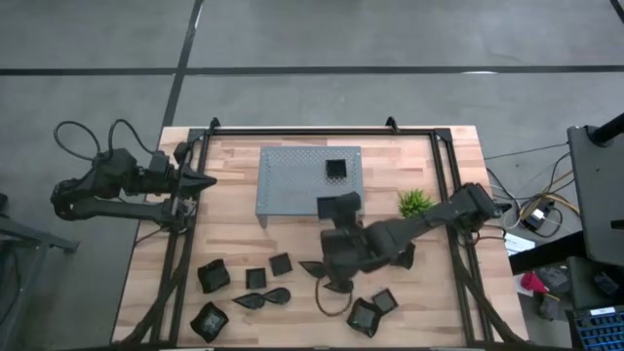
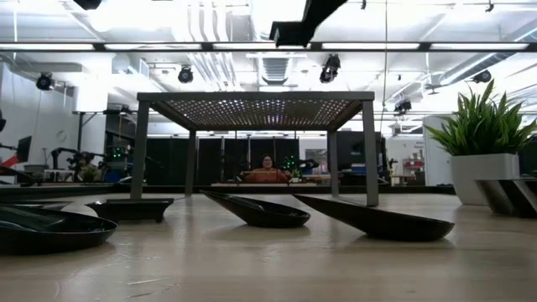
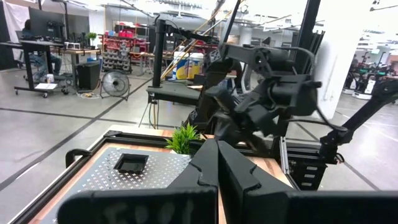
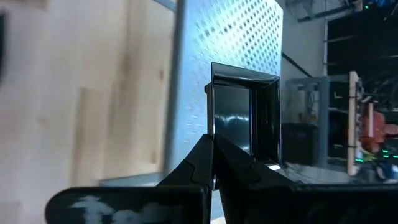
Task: Pick & Place Mini shaped plates
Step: Stack the square plate on top of the square plate on the shelf
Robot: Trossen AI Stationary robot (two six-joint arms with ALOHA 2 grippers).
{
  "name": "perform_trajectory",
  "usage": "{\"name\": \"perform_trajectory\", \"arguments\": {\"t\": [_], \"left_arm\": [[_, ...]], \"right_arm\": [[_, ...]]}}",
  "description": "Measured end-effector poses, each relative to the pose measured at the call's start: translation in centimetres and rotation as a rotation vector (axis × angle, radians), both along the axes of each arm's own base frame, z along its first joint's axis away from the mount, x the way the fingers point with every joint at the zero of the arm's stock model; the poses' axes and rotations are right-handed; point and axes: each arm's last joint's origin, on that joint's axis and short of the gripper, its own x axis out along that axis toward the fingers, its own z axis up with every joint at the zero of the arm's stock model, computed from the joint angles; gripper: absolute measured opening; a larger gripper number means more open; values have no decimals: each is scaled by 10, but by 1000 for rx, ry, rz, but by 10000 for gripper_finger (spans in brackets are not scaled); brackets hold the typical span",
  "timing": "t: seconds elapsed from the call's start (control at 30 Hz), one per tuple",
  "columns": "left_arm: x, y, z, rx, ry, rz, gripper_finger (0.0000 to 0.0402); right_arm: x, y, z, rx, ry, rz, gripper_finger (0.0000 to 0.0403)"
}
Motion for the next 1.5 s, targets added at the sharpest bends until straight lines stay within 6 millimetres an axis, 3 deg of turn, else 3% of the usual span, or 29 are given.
{"name": "perform_trajectory", "arguments": {"t": [0.23,0.63,0.83,1.07,1.5], "left_arm": [[0,0,0,0,0,0,0],[0,0,0,0,0,0,0],[0,0,0,0,0,0,0],[0,0,0,0,1,0,0],[0,0,0,0,0,0,0]], "right_arm": [[5,-41,0,-45,70,-43,8],[-18,-87,16,32,-98,28,8],[-31,-114,9,54,-101,24,8],[-32,-131,-7,58,-66,19,8],[-27,-142,-18,56,-58,4,8]]}}
